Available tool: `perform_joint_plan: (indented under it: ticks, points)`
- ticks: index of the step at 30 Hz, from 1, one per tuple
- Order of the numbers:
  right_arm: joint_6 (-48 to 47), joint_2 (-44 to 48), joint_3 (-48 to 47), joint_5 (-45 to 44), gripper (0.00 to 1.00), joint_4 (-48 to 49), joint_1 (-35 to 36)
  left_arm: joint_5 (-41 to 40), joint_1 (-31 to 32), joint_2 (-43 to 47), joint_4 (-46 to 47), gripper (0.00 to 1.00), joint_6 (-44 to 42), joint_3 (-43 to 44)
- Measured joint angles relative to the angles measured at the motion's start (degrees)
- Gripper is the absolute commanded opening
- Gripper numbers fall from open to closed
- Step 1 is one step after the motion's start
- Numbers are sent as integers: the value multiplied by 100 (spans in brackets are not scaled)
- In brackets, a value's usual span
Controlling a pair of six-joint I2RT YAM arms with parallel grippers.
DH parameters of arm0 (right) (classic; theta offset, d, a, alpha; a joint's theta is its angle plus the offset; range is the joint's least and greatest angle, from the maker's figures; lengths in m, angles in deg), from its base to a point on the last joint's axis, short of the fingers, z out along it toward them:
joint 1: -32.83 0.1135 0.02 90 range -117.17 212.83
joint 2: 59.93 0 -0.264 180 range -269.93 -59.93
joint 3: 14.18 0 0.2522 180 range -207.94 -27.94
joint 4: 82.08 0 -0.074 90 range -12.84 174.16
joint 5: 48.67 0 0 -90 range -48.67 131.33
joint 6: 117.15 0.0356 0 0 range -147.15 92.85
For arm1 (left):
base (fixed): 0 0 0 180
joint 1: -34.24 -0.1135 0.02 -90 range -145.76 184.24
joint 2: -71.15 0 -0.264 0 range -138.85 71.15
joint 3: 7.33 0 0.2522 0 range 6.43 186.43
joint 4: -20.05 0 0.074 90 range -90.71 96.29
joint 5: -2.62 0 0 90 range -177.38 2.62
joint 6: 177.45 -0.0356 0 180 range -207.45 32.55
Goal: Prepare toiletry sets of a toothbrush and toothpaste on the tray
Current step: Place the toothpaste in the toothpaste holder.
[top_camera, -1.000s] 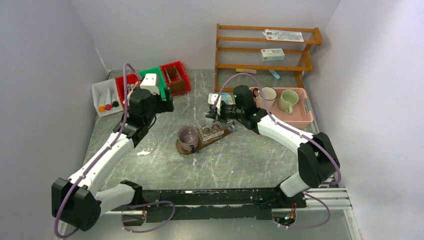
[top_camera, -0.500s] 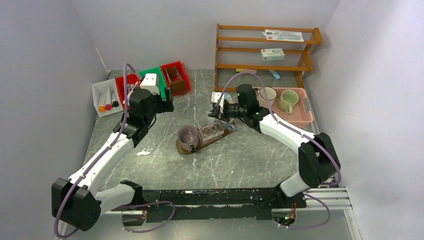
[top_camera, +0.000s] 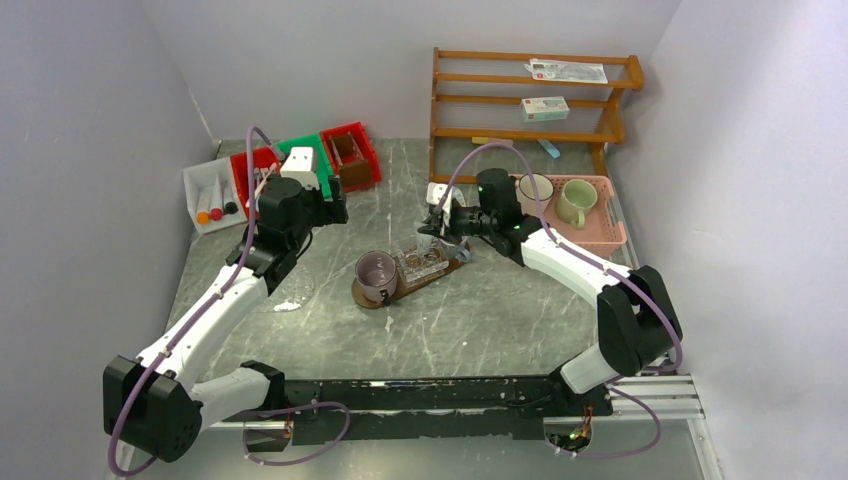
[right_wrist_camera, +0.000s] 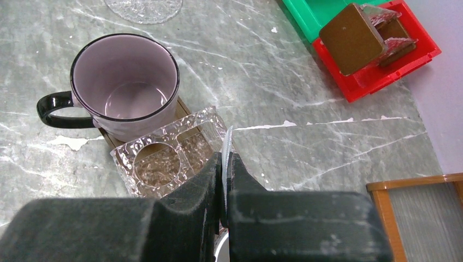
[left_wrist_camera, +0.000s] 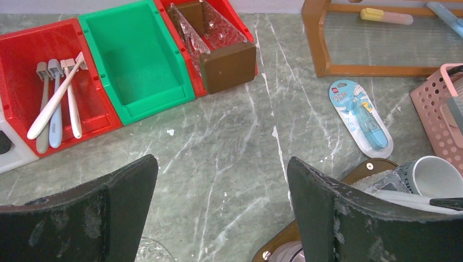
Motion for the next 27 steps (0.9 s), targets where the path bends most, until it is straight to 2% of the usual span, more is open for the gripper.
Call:
perform_joint_plan:
  ticks: [10, 16, 27]
  points:
    - [-177, -61, -33, 94, 7, -7, 2, 4, 0, 0, 0, 93, -39, 0]
    - [-328, -164, -146, 120, 11, -70, 24, 37, 0, 0, 0, 93, -39, 0]
    - [-448, -214, -208, 111, 33, -313, 55, 46, 0, 0, 2, 93, -42, 0]
